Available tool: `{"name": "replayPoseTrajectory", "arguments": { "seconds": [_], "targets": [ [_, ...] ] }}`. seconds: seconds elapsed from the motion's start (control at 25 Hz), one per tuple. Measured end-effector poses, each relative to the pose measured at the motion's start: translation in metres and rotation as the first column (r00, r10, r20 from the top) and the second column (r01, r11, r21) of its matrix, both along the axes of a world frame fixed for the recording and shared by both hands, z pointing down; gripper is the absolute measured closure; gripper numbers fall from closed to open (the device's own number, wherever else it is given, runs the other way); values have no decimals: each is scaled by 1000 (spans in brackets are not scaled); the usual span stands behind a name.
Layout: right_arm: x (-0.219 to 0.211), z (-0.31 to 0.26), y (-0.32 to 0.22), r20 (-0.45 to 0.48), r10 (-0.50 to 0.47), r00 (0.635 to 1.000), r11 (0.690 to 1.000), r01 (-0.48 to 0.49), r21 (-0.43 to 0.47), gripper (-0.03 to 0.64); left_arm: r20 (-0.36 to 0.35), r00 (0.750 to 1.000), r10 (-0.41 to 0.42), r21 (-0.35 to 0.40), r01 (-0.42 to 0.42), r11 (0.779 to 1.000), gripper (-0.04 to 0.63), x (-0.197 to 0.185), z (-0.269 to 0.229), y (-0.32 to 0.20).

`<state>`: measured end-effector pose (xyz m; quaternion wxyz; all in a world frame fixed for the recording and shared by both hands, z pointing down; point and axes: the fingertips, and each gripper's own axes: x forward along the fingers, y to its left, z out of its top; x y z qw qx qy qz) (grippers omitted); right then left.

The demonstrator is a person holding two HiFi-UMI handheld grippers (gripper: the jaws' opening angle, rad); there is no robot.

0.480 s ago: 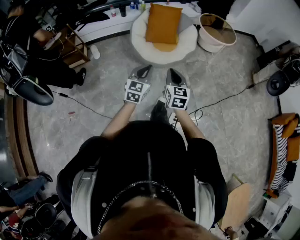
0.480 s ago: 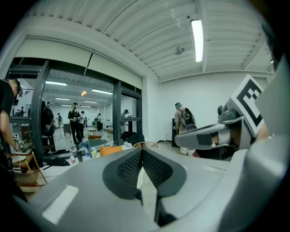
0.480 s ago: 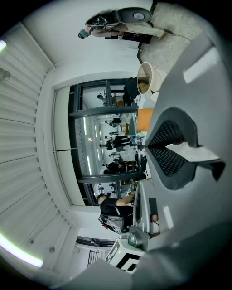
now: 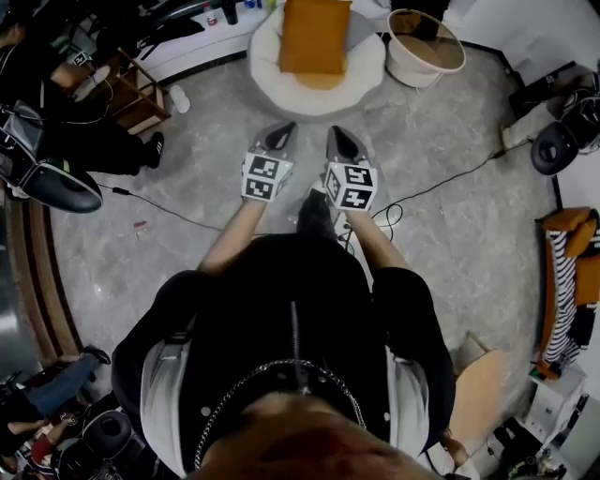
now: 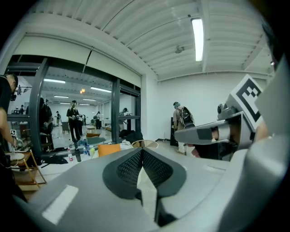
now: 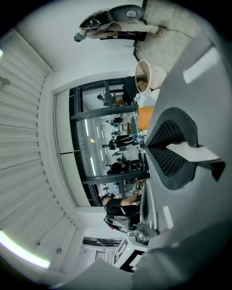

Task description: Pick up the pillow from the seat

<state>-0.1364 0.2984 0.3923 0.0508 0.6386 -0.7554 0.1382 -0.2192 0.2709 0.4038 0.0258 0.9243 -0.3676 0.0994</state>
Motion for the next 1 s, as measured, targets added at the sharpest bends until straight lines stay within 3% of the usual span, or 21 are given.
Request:
{"name": "replayPoseTrajectory", "arguments": {
  "seconds": [0.48,1.0],
  "targets": [
    [12,21,-22,10,-1,1000,999,1,-42,614,28,1000,-13,-36,14,999,586,0,25,-36],
    [37,22,-115,35,-9,999,996,12,-84,614,30,1000,-7,-88,9,996,586,23,29,-123]
  ]
}}
